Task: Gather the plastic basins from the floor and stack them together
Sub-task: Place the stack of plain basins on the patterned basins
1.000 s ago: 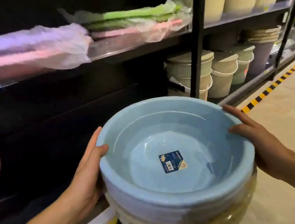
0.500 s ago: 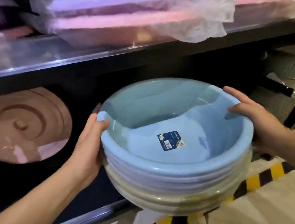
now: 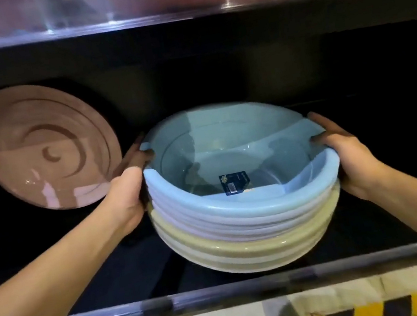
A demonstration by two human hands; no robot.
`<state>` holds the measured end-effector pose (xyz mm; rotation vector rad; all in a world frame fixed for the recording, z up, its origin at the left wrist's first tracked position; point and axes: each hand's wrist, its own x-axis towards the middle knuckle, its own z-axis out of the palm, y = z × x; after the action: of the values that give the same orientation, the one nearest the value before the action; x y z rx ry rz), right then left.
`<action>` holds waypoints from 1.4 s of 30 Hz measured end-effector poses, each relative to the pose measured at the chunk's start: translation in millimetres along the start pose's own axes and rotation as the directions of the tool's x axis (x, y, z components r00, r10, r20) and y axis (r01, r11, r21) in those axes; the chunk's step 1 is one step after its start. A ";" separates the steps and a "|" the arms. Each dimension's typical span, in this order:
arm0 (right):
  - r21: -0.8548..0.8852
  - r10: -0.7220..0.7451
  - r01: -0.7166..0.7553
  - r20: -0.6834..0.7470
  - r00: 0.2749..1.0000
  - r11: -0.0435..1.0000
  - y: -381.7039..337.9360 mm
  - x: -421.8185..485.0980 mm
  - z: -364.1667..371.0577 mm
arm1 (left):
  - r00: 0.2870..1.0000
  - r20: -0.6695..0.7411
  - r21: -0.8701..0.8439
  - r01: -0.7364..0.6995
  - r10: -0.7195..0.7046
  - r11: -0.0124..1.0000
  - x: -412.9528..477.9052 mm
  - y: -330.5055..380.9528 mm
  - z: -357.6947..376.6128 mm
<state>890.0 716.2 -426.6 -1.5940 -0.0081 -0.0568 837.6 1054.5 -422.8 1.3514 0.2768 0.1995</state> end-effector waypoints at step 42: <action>-0.179 0.020 -0.020 -0.002 1.000 0.984 24.5 43.6 -5.9 | 0.989 -0.129 0.360 -0.021 0.072 0.933 14.6 -23.5 6.4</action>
<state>934.3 708.4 -449.0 -1.7741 0.0135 -0.0424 853.0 1048.0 -445.7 1.7106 0.4142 0.2957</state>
